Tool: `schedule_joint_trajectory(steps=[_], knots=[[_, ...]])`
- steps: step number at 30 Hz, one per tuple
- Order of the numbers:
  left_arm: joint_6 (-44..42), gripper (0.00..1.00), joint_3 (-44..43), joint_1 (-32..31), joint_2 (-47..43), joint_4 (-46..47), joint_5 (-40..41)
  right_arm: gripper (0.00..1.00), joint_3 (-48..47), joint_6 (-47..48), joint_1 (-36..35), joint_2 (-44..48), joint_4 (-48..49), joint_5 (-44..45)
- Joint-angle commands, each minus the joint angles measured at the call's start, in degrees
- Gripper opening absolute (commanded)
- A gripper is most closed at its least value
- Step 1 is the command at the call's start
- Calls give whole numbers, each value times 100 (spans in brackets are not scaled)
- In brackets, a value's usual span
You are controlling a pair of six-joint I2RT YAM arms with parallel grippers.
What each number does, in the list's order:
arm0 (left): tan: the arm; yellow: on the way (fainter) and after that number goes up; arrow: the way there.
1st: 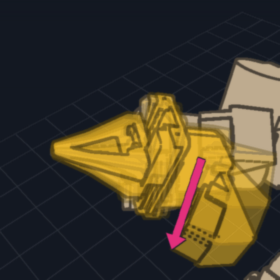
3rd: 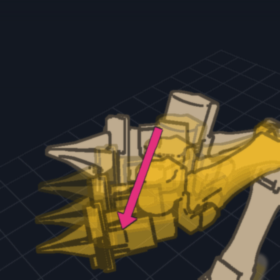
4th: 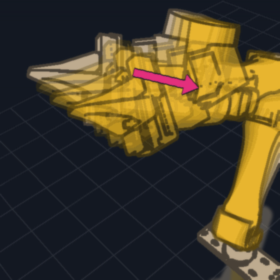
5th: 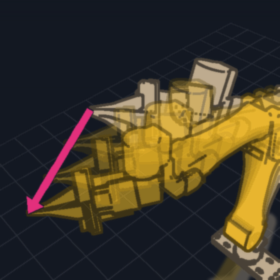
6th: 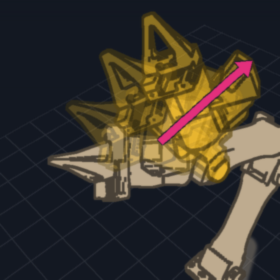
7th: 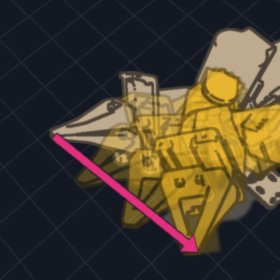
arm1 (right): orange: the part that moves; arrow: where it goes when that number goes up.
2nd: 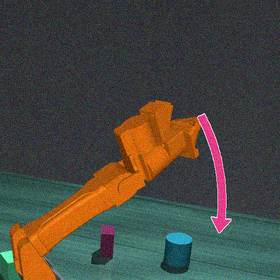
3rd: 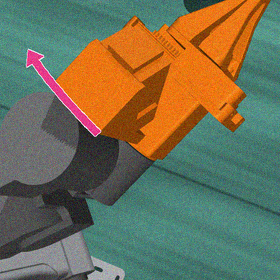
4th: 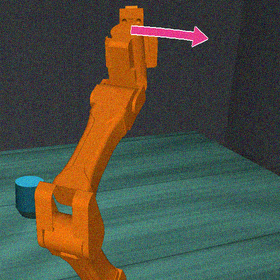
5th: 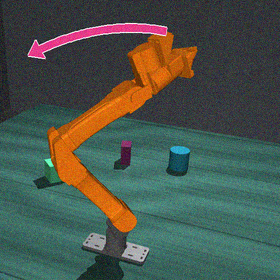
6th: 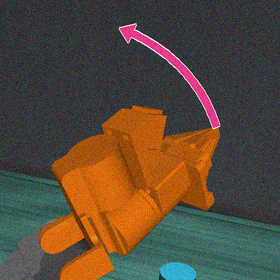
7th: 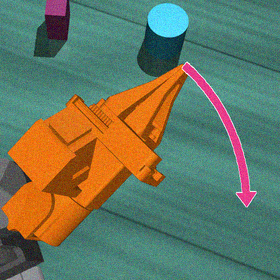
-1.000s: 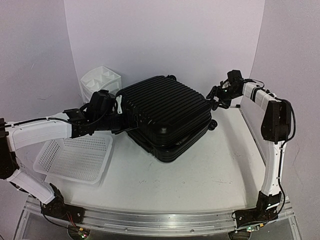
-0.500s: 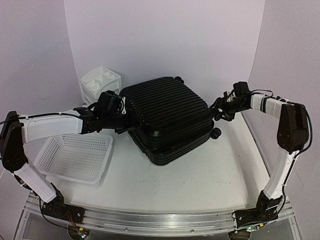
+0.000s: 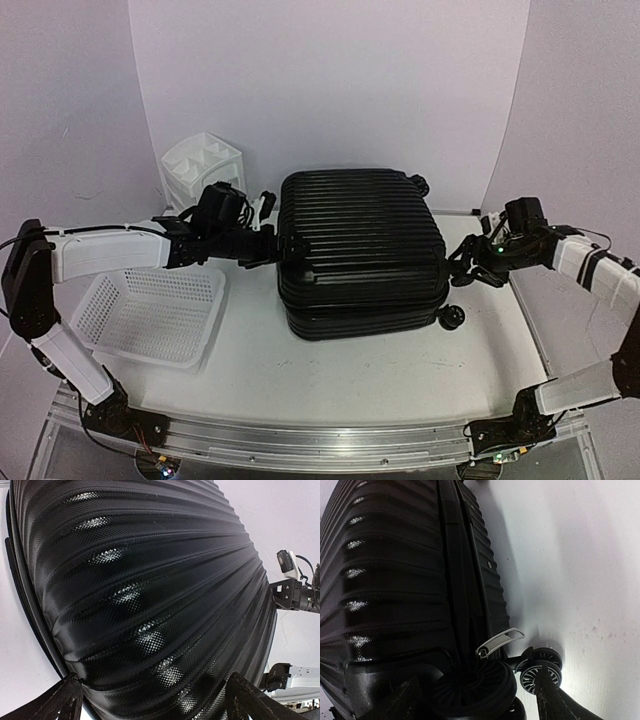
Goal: Open, take out, and arrange the luggage
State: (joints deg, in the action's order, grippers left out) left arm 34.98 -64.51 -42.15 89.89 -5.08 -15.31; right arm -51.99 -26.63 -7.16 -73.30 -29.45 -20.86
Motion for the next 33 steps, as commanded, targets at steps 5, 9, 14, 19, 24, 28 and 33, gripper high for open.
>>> schedule_joint_trajectory(steps=[5,9,14,19,24,28,33], knots=[[-199,100,70,183,-699,317,-66,81,-944,1124,4,1345,-2322,1837],[121,99,199,657,-748,325,-647,80,-1668,1664,-218,1242,-2539,1725],[1094,100,457,1060,-307,1194,-1493,81,-2320,1807,-1192,550,-2452,1469],[2146,99,838,1146,385,3013,-2119,85,-2674,1785,-2194,33,-2120,1535],[2727,99,883,1148,944,3892,-2307,96,-2659,1635,-2484,-223,-1795,1375],[3241,99,894,1104,1185,4715,-2640,98,-2483,1460,-2492,-137,-1523,1253],[3780,99,715,952,1159,5418,-3043,98,-2416,1454,-2521,-180,-1498,1107]])
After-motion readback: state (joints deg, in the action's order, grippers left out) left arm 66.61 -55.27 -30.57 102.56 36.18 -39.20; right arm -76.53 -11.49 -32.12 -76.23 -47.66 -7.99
